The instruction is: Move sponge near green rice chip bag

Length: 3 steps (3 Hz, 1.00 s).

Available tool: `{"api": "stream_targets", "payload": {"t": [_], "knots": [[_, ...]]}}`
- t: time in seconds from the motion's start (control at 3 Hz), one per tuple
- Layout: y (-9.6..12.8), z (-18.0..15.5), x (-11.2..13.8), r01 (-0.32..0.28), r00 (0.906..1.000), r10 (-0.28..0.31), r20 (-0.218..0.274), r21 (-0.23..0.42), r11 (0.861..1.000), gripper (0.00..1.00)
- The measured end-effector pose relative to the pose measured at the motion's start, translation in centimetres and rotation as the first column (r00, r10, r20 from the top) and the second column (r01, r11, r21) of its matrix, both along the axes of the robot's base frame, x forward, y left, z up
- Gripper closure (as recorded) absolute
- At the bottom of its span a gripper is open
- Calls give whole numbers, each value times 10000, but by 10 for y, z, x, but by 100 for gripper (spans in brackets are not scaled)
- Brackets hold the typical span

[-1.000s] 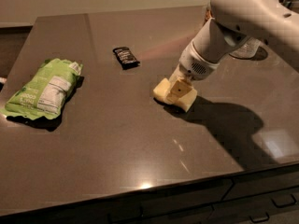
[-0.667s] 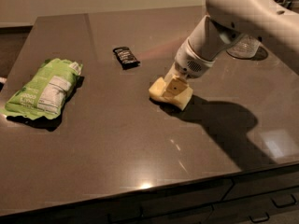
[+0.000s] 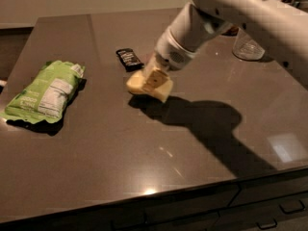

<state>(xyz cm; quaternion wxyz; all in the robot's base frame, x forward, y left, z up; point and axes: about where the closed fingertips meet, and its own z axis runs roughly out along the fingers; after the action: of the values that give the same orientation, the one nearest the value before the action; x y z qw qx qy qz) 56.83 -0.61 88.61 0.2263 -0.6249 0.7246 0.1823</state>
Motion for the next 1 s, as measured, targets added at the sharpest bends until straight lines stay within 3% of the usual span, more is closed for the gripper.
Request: {"api": "stream_targets", "payload": {"t": [0.33,1.0], "knots": [[38,17,0,-669,9977,663,120,566,9962,100],[106,16,-4,-1552,9879,1540,194,1086,9819,100]]}}
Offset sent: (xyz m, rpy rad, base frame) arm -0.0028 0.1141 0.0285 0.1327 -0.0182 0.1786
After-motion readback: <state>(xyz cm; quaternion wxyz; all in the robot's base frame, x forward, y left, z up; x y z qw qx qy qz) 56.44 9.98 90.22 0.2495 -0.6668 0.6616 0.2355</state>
